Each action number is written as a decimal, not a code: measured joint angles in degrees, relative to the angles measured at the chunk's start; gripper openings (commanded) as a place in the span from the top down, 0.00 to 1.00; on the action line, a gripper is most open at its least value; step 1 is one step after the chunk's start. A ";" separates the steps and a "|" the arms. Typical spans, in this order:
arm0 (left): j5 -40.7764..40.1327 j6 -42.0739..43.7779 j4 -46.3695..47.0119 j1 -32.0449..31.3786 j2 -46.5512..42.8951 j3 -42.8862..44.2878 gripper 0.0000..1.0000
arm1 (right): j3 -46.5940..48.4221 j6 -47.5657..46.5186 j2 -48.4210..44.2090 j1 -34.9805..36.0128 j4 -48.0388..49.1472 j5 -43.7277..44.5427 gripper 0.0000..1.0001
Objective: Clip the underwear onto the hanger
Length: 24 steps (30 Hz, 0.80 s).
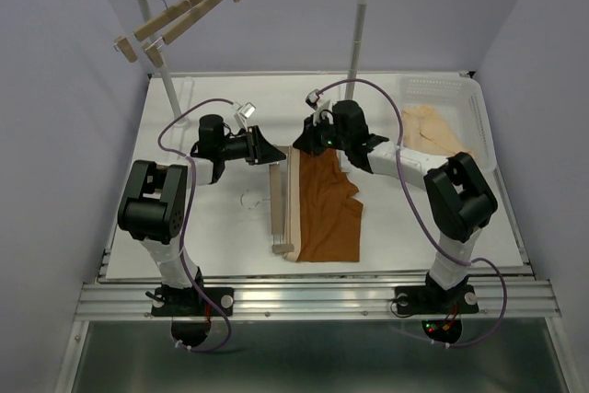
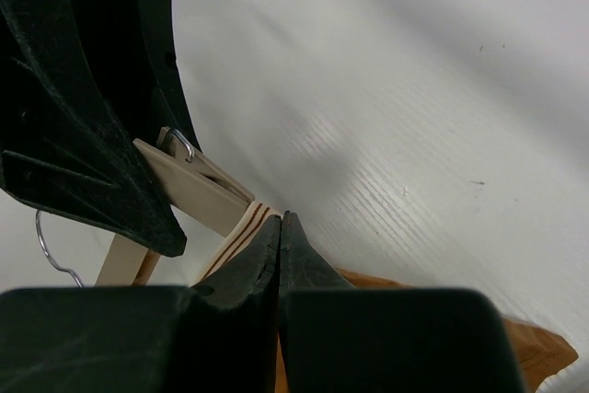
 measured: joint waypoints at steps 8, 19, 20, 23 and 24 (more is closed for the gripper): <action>-0.04 0.00 0.02 -0.04 0.00 0.00 1.00 | 0.09 0.02 0.00 0.57 -0.07 -0.02 0.99; -0.59 0.00 0.09 -0.79 0.00 -0.04 1.00 | 0.42 1.05 0.00 0.61 -0.11 -2.01 0.99; -0.72 0.02 0.07 -0.83 0.00 -0.04 1.00 | 0.55 1.27 0.00 0.61 -0.13 -2.25 0.99; -1.11 0.09 -0.04 -0.96 0.00 -0.04 1.00 | 0.87 1.70 0.00 0.61 -0.42 -2.71 0.99; -1.38 0.13 -0.09 -1.01 0.00 -0.04 1.00 | 0.96 1.79 0.00 0.61 -0.48 -2.82 0.99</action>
